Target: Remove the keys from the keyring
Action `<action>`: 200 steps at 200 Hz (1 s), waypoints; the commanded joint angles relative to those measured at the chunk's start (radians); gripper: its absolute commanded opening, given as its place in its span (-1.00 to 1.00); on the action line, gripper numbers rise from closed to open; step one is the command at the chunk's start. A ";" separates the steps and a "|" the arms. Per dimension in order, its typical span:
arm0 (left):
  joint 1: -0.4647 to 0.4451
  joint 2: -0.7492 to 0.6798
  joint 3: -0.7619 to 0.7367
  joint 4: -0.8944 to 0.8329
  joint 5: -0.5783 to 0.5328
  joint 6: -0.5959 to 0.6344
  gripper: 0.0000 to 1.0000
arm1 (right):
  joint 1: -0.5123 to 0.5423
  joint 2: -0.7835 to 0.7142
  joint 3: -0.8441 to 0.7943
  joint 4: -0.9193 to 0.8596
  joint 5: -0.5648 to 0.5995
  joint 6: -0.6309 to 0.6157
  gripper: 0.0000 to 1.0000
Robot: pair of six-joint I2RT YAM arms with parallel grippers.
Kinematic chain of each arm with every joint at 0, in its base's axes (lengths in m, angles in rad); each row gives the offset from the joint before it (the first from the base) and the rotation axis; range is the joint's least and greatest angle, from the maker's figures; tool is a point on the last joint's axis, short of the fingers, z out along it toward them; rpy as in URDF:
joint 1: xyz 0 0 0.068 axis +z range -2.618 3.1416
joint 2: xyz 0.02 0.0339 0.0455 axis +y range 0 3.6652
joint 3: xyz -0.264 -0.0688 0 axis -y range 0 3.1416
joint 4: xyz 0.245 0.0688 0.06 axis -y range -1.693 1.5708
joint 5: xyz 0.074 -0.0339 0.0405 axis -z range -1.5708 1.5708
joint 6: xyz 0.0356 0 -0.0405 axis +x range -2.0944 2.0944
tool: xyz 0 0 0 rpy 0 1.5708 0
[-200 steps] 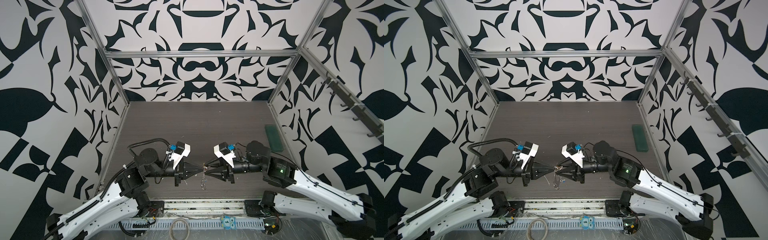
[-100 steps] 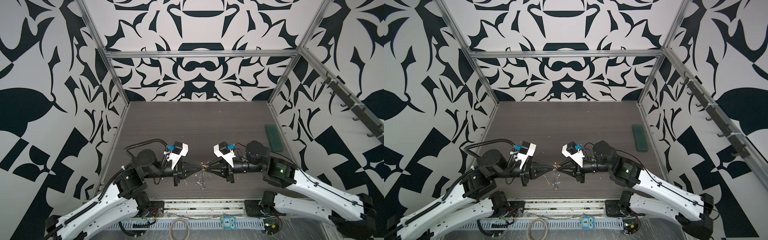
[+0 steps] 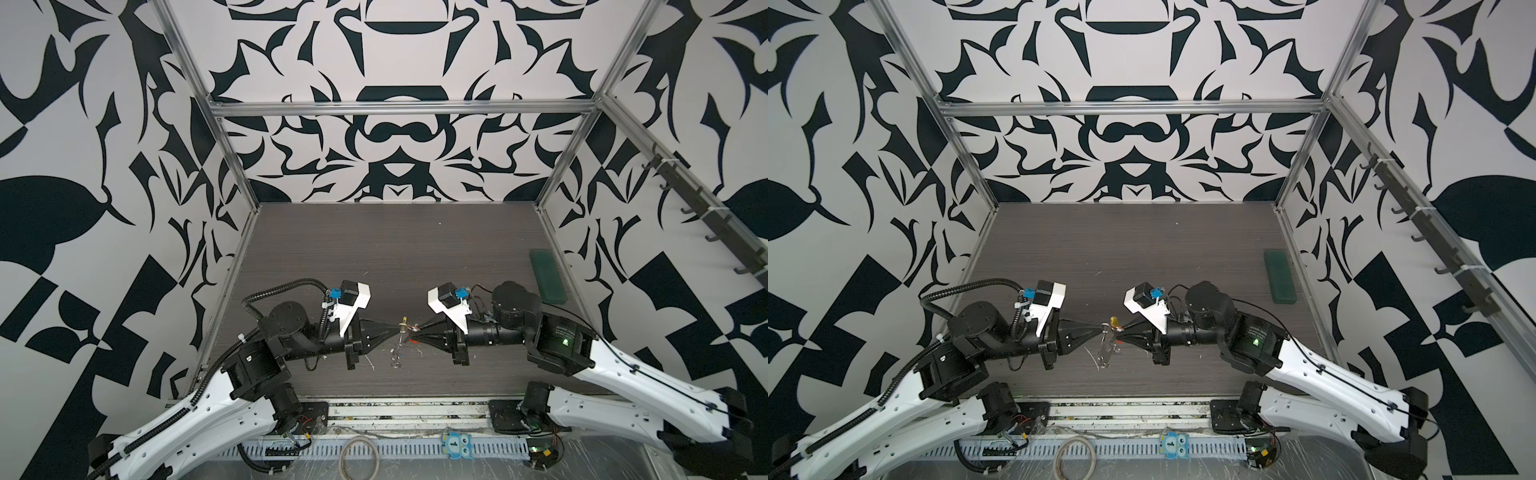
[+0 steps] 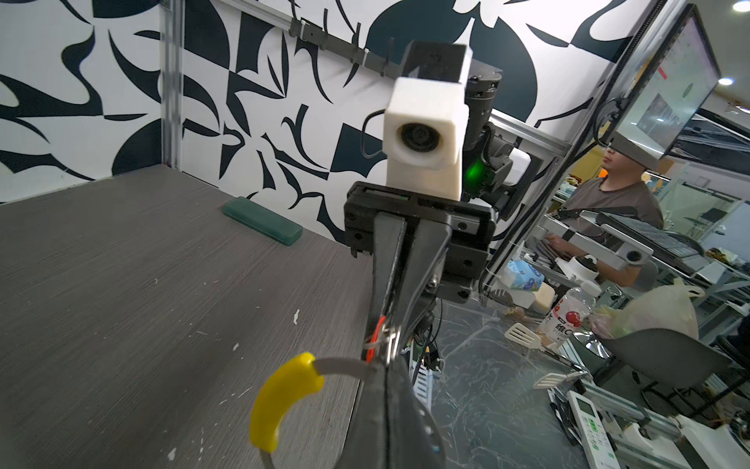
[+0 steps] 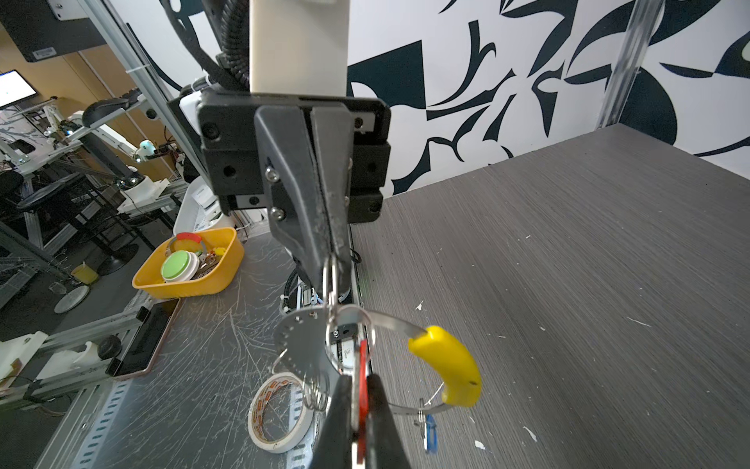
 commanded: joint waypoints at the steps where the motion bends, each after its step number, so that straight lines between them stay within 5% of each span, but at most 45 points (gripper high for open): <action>1: -0.001 -0.025 -0.009 0.056 -0.081 -0.025 -1.00 | 0.003 0.006 0.035 -0.026 0.014 0.014 -1.00; 89: -0.001 -0.008 -0.031 0.157 -0.109 -0.089 -1.00 | 0.105 0.072 0.045 -0.115 0.178 -0.051 -1.00; 200: -0.001 -0.061 -0.059 0.165 -0.074 -0.082 -1.00 | 0.145 0.110 0.035 -0.137 0.199 -0.062 -1.00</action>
